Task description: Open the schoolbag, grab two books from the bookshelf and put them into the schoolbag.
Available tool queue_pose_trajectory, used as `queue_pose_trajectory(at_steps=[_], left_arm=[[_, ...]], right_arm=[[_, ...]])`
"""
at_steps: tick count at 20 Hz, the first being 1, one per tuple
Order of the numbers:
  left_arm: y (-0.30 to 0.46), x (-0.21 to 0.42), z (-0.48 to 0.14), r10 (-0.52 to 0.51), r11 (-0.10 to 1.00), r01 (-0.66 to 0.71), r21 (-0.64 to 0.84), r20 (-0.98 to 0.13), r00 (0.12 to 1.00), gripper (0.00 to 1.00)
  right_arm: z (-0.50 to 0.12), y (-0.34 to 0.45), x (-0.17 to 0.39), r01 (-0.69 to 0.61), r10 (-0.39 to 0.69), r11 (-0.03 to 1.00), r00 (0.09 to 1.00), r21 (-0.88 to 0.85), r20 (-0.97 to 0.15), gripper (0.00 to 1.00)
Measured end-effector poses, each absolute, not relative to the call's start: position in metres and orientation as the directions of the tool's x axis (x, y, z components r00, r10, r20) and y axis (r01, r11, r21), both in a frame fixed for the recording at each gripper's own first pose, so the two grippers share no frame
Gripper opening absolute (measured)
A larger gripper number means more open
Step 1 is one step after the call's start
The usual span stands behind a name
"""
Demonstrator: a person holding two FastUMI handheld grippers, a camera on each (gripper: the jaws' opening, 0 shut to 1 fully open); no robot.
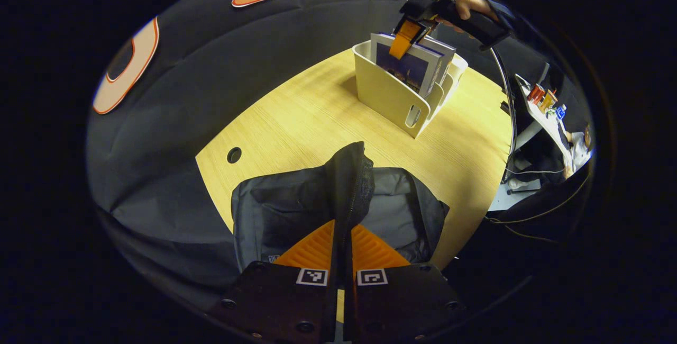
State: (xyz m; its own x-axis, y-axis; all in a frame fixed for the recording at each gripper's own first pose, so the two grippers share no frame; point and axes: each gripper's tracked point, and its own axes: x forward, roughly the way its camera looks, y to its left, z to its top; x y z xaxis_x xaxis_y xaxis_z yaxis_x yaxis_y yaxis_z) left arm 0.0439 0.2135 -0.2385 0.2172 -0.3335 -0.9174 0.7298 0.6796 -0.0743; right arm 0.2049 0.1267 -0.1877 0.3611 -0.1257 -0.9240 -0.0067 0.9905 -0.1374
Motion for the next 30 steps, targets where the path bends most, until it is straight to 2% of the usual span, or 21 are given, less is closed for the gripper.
queue_pose_trajectory(at_steps=[2,3,5,7,8,9,10,11,19,26,27,28,30], left_arm=[[0.212,0.045,-0.241,-0.324,0.686,0.723,-0.079,-0.923,0.207,0.06],[0.21,0.045,-0.242,-0.317,0.69,0.72,-0.078,-0.926,0.203,0.06],[0.209,0.048,-0.243,-0.309,0.69,0.72,-0.073,-0.929,0.203,0.06],[0.209,0.05,-0.242,-0.305,0.688,0.722,-0.07,-0.931,0.201,0.06],[0.209,0.05,-0.242,-0.305,0.689,0.721,-0.069,-0.931,0.201,0.06],[0.208,0.052,-0.243,-0.304,0.689,0.721,-0.071,-0.932,0.199,0.06],[0.209,0.052,-0.244,-0.303,0.69,0.72,-0.072,-0.932,0.198,0.06],[0.21,0.052,-0.245,-0.305,0.69,0.72,-0.075,-0.932,0.195,0.06],[0.204,0.048,-0.249,-0.357,0.658,0.745,-0.104,-0.915,0.187,0.06],[0.199,0.046,-0.254,-0.397,0.649,0.747,-0.143,-0.902,0.171,0.06],[0.2,0.047,-0.253,-0.394,0.645,0.752,-0.136,-0.902,0.174,0.06],[0.201,0.048,-0.252,-0.394,0.642,0.756,-0.131,-0.902,0.178,0.06],[0.202,0.045,-0.252,-0.397,0.638,0.758,-0.139,-0.902,0.168,0.06]], right_arm=[[-0.196,0.129,0.206,0.013,-0.122,0.992,0.324,-0.124,-0.938,0.57],[-0.198,0.132,0.208,0.028,-0.112,0.994,0.317,-0.109,-0.942,0.46],[-0.199,0.133,0.212,0.034,-0.096,0.995,0.31,-0.089,-0.946,0.39],[-0.199,0.131,0.208,0.04,-0.088,0.996,0.291,-0.08,-0.953,0.37],[-0.198,0.129,0.205,0.047,-0.091,0.996,0.288,-0.081,-0.953,0.29],[-0.197,0.129,0.203,0.053,-0.091,0.995,0.291,-0.079,-0.953,0.45],[-0.194,0.129,0.199,0.063,-0.089,0.995,0.294,-0.073,-0.952,0.44],[-0.193,0.13,0.195,0.064,-0.083,0.996,0.299,-0.067,-0.951,0.36],[-0.162,0.131,0.118,0.044,-0.073,0.997,0.338,-0.062,-0.938,0.36],[-0.147,0.138,0.034,0.107,-0.036,0.994,0.362,0.003,-0.932,0.36],[-0.147,0.139,0.023,0.113,-0.029,0.993,0.36,0.013,-0.933,0.32],[-0.148,0.141,0.011,0.127,-0.023,0.992,0.359,0.025,-0.933,0.35],[-0.151,0.144,-0.01,0.15,-0.006,0.987,0.352,0.05,-0.936,0.35]])
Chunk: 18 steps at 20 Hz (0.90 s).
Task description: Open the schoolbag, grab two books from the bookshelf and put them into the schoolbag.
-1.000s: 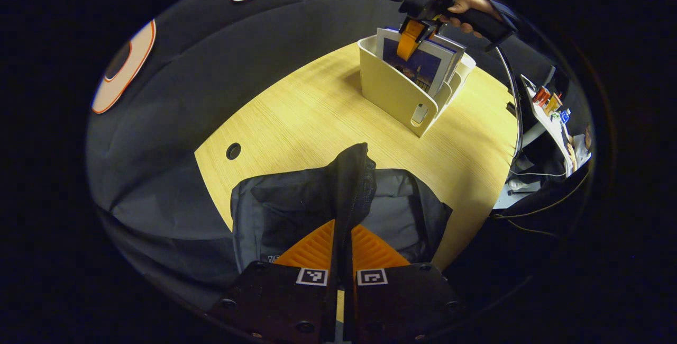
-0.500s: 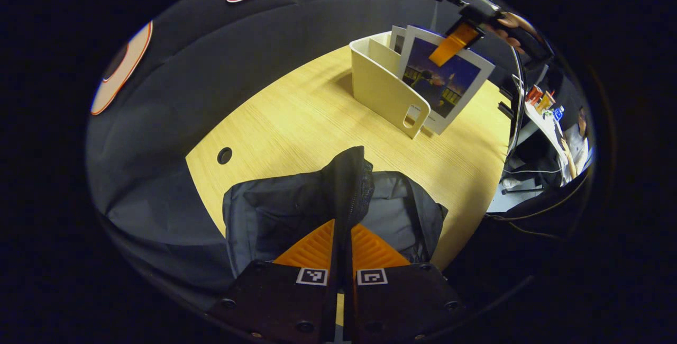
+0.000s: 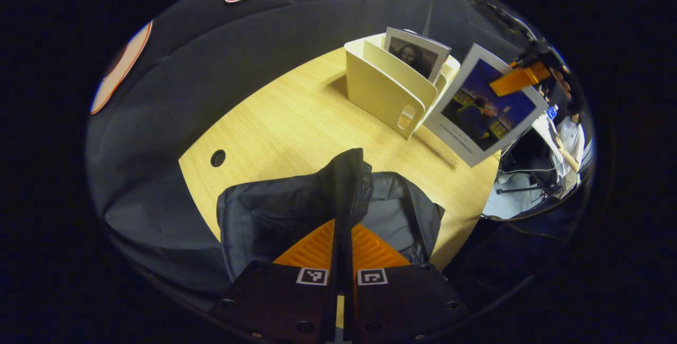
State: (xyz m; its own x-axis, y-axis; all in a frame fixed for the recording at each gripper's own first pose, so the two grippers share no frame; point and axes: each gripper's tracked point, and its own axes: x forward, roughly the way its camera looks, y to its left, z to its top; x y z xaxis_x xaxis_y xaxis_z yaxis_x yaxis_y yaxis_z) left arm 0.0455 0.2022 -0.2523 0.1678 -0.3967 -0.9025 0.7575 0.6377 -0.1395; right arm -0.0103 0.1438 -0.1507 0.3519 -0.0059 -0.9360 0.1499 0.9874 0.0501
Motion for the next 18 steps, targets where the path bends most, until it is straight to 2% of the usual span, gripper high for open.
queue_pose_trajectory(at_steps=[5,9,14,18], left_arm=[[0.201,0.049,-0.248,-0.394,0.634,0.762,-0.133,-0.903,0.17,0.06],[0.203,0.048,-0.246,-0.394,0.641,0.755,-0.135,-0.902,0.174,0.06],[0.203,0.049,-0.233,-0.387,0.637,0.762,-0.112,-0.902,0.192,0.06],[0.206,0.05,-0.221,-0.384,0.649,0.753,-0.104,-0.9,0.206,0.05]], right_arm=[[-0.147,0.157,-0.046,0.217,0.079,0.961,0.387,0.174,-0.919,0.34],[-0.14,0.184,-0.047,0.276,0.225,0.877,0.489,0.394,-0.842,0.34],[-0.15,0.212,-0.042,0.248,0.31,0.831,0.536,0.497,-0.785,0.33],[-0.151,0.241,-0.034,0.213,0.422,0.753,0.569,0.622,-0.706,0.33]])
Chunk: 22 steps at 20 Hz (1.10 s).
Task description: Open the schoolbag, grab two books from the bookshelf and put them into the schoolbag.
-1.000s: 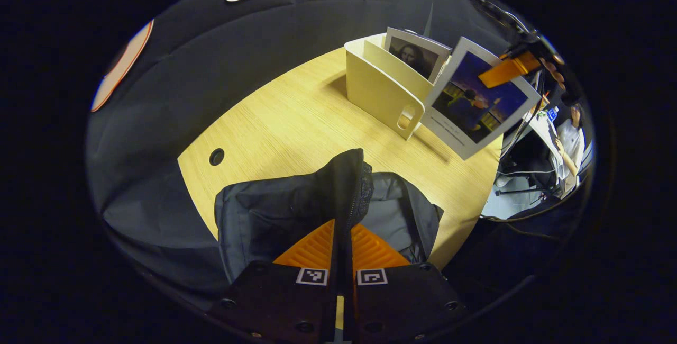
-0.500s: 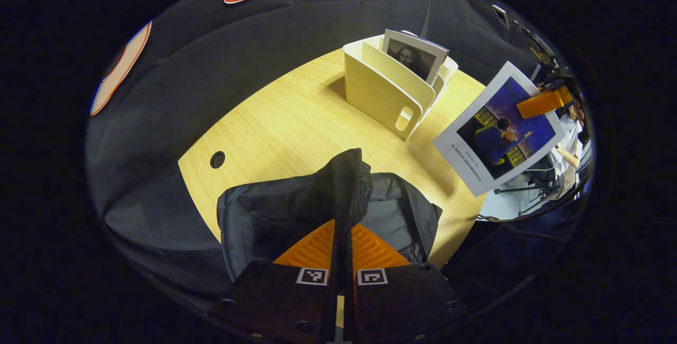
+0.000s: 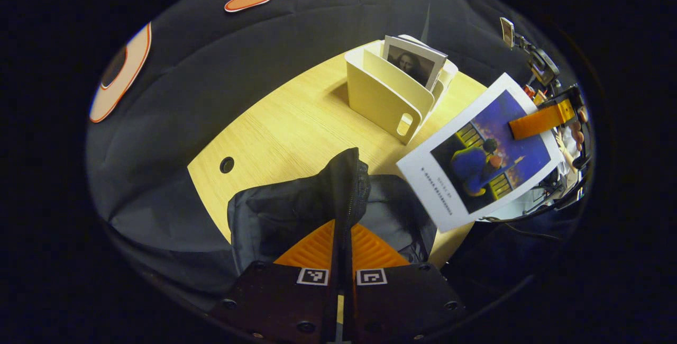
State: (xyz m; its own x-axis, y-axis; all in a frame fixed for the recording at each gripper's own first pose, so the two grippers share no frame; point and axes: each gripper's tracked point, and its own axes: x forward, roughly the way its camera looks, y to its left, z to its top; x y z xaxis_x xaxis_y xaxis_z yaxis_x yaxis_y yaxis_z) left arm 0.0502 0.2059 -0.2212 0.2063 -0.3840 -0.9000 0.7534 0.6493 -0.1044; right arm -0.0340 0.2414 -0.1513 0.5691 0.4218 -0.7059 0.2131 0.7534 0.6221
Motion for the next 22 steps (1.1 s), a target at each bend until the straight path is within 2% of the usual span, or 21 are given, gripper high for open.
queue_pose_trajectory(at_steps=[4,11,15,22], left_arm=[[0.206,0.055,-0.217,-0.386,0.669,0.735,-0.111,-0.897,0.217,0.05],[0.198,0.053,-0.213,-0.402,0.675,0.728,-0.119,-0.887,0.227,0.05],[0.197,0.053,-0.21,-0.386,0.67,0.735,-0.1,-0.893,0.231,0.05],[0.178,0.044,-0.203,-0.418,0.665,0.739,-0.11,-0.875,0.245,0.05]], right_arm=[[-0.181,0.273,-0.021,0.212,0.507,0.666,0.574,0.715,-0.643,0.32],[-0.236,0.318,0.019,0.211,0.581,0.564,0.585,0.798,-0.566,0.33],[-0.266,0.352,0.03,0.215,0.568,0.584,0.581,0.782,-0.584,0.32],[-0.279,0.399,0.054,0.271,0.547,0.453,0.668,0.849,-0.505,0.32]])
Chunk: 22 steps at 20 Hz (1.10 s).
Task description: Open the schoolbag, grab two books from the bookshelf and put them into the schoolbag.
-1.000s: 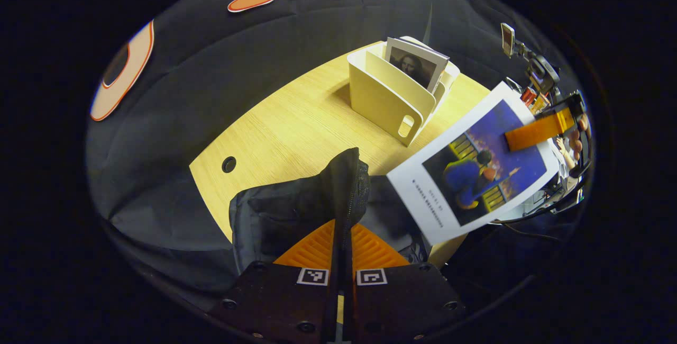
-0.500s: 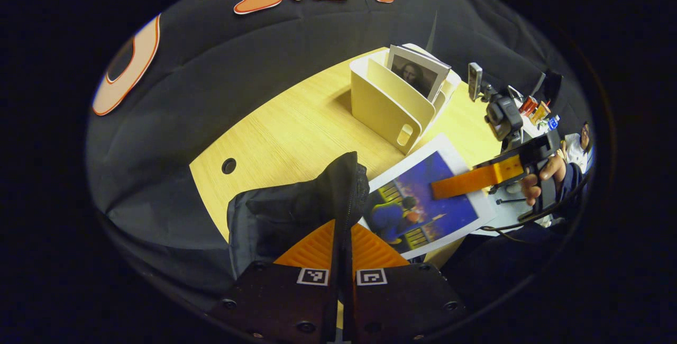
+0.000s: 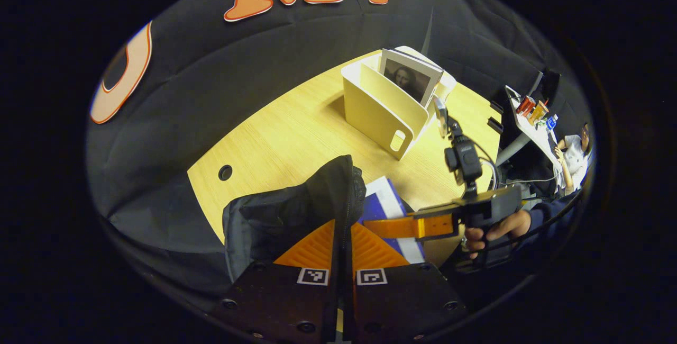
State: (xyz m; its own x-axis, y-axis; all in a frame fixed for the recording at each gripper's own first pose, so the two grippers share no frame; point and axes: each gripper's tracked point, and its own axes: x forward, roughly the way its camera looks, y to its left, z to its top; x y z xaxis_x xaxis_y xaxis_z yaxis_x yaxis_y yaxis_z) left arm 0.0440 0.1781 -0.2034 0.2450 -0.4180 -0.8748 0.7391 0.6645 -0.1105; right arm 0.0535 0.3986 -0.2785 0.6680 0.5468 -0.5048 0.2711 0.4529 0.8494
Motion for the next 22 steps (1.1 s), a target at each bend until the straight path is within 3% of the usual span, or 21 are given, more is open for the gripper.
queue_pose_trajectory(at_steps=[3,4,5,6,8,11,12,13,14,15,22], left_arm=[[0.167,0.035,-0.206,-0.431,0.659,0.741,-0.129,-0.872,0.232,0.05],[0.165,0.032,-0.207,-0.434,0.658,0.742,-0.132,-0.871,0.23,0.05],[0.163,0.029,-0.206,-0.435,0.654,0.745,-0.13,-0.871,0.23,0.05],[0.163,0.028,-0.205,-0.431,0.657,0.744,-0.124,-0.871,0.236,0.05],[0.167,0.03,-0.206,-0.425,0.672,0.73,-0.125,-0.873,0.241,0.05],[0.182,0.037,-0.213,-0.411,0.689,0.716,-0.113,-0.874,0.257,0.05],[0.182,0.037,-0.21,-0.412,0.69,0.715,-0.114,-0.874,0.258,0.05],[0.18,0.037,-0.212,-0.413,0.694,0.71,-0.117,-0.873,0.26,0.05],[0.18,0.037,-0.213,-0.417,0.697,0.706,-0.125,-0.871,0.258,0.05],[0.179,0.037,-0.213,-0.419,0.702,0.701,-0.13,-0.87,0.259,0.05],[0.18,0.041,-0.219,-0.415,0.719,0.681,-0.139,-0.872,0.26,0.05]], right_arm=[[-0.288,0.412,0.06,0.265,0.535,0.433,0.693,0.861,-0.483,0.33],[-0.287,0.415,0.059,0.261,0.54,0.433,0.691,0.863,-0.48,0.45],[-0.289,0.416,0.061,0.26,0.54,0.434,0.691,0.863,-0.48,0.23],[-0.293,0.418,0.063,0.27,0.543,0.435,0.682,0.859,-0.49,0.35],[-0.306,0.419,0.057,0.307,0.551,0.475,0.627,0.825,-0.551,0.38],[-0.316,0.415,0.036,0.315,0.573,0.563,0.517,0.764,-0.636,0.59],[-0.317,0.412,0.029,0.298,0.575,0.598,0.487,0.744,-0.657,0.46],[-0.317,0.406,0.026,0.272,0.568,0.637,0.467,0.722,-0.678,0.74],[-0.318,0.396,0.023,0.245,0.543,0.687,0.451,0.684,-0.708,0.63],[-0.315,0.384,0.02,0.209,0.521,0.734,0.438,0.647,-0.733,0.95],[-0.271,0.308,-0.002,0.109,0.414,0.862,0.413,0.495,-0.811,0.98]])
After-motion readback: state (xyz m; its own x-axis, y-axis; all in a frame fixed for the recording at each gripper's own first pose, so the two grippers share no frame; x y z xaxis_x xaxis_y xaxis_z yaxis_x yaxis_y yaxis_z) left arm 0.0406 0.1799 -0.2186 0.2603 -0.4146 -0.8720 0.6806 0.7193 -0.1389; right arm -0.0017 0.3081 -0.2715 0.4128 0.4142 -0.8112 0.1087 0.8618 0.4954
